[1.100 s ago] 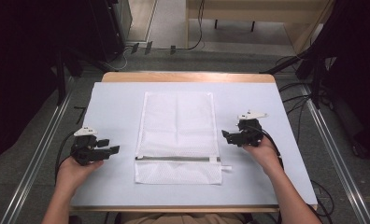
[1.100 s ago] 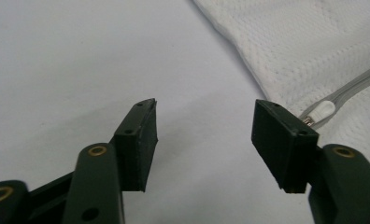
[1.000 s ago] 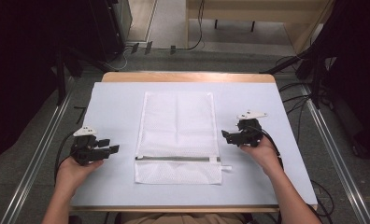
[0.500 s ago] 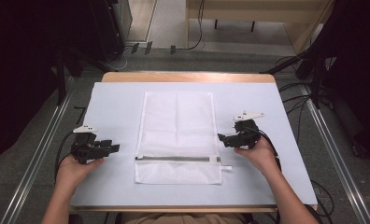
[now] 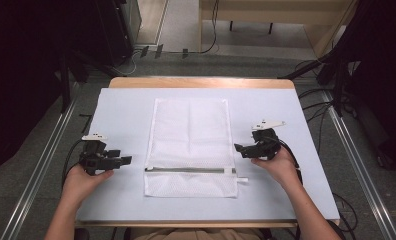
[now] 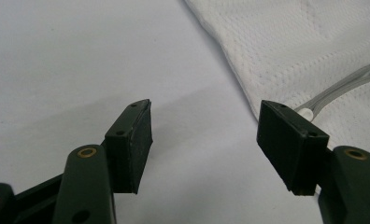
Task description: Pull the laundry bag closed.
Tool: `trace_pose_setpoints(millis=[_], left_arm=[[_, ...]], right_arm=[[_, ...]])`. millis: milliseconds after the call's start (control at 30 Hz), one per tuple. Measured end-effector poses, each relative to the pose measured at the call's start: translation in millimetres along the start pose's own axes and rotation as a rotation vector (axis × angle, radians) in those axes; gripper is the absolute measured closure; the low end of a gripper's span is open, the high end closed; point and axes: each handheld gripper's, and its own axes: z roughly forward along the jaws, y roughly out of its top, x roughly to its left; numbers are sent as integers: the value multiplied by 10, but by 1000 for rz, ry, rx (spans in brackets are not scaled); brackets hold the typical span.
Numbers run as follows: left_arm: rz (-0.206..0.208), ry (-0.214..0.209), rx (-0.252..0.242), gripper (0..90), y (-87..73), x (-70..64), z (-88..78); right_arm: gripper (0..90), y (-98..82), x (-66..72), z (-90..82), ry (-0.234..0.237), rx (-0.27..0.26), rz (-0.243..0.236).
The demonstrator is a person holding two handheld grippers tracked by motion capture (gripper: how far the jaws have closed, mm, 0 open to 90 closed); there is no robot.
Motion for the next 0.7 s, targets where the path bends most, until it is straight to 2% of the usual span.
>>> trace_pose_setpoints(millis=[300,700], left_arm=[[-10,-11,-2,326,-5,6,3],[-24,-21,-6,304,4,-14,-9]], right_arm=[[214,-13,-1,20,6,28,-8],[279,-8,19,22,16,39,-25]])
